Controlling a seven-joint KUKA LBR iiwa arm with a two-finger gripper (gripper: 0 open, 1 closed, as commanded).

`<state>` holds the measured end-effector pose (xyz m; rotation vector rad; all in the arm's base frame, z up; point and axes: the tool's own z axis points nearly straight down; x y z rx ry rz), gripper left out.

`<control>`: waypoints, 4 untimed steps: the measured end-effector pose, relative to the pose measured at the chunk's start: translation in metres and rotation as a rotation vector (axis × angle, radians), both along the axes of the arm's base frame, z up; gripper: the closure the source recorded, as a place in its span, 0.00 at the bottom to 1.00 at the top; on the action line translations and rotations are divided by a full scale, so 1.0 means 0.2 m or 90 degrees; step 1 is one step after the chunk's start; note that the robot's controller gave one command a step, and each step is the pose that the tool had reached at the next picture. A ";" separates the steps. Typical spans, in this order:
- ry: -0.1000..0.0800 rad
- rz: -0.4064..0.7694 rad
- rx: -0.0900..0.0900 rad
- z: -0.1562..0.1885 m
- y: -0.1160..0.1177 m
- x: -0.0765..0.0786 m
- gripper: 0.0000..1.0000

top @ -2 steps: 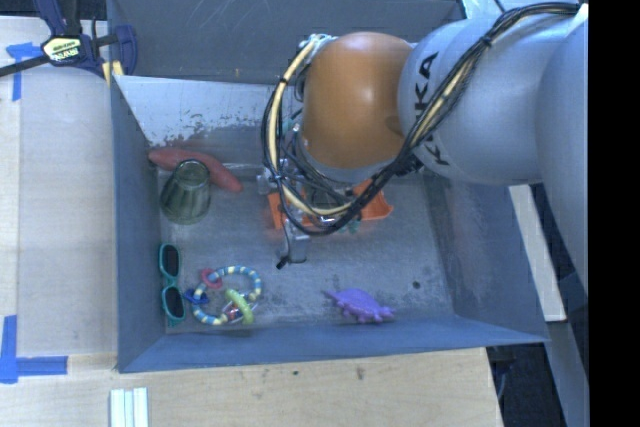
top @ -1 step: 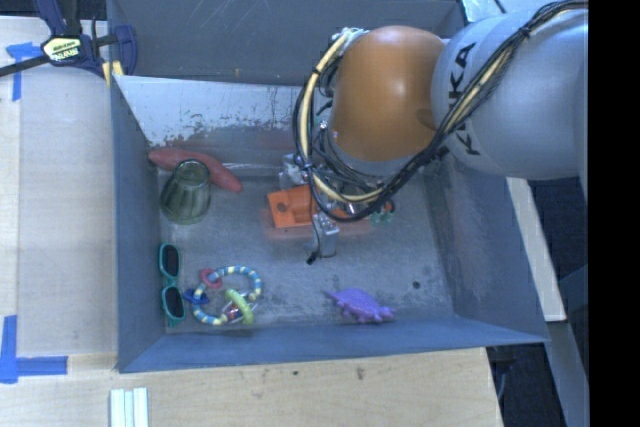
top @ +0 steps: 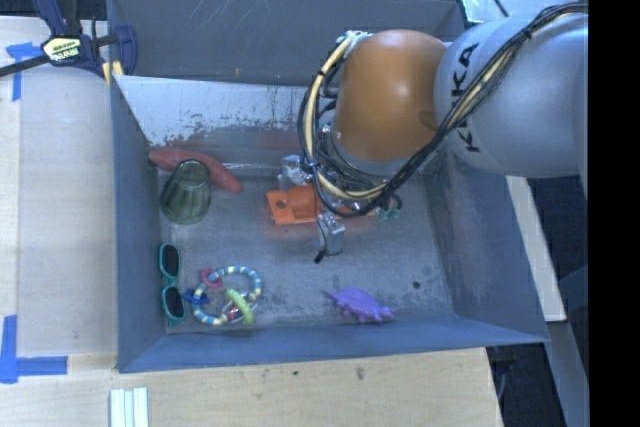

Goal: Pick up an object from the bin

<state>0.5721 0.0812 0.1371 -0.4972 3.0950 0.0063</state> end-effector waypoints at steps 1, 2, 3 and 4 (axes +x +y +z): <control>0.000 0.024 -0.005 -0.12 -0.11 0.11 0.00; -0.002 -0.022 0.000 -0.26 -0.12 0.14 0.00; -0.003 0.044 -0.005 -0.33 -0.18 0.19 1.00; -0.003 0.043 -0.005 -0.33 -0.18 0.19 1.00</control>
Offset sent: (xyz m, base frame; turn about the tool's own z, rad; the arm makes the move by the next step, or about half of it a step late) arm 0.0283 -0.0281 -0.0671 0.0198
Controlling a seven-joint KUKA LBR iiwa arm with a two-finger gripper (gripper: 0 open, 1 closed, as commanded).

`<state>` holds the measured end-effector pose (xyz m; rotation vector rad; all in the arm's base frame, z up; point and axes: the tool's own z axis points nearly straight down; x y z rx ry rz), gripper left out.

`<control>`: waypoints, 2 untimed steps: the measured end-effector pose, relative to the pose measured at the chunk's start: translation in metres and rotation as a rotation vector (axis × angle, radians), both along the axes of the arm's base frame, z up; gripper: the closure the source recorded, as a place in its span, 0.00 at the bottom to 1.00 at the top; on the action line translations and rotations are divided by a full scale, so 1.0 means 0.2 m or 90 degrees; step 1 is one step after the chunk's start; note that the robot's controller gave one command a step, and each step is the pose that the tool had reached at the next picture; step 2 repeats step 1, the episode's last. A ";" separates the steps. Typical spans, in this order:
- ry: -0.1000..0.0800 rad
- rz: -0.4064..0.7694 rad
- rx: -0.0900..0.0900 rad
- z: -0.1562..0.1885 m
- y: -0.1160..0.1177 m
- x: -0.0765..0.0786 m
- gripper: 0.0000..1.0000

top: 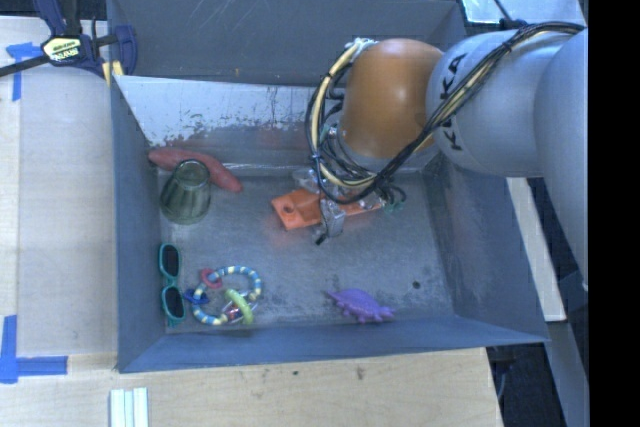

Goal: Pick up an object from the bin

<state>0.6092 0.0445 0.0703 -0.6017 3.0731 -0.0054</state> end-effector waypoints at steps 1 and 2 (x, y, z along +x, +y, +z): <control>0.000 0.159 -0.001 0.85 -0.02 -0.08 1.00; 0.000 0.159 -0.001 0.85 -0.02 -0.08 1.00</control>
Offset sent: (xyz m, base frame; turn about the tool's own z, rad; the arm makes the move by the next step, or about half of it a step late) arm 0.0000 0.0000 0.0000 0.0000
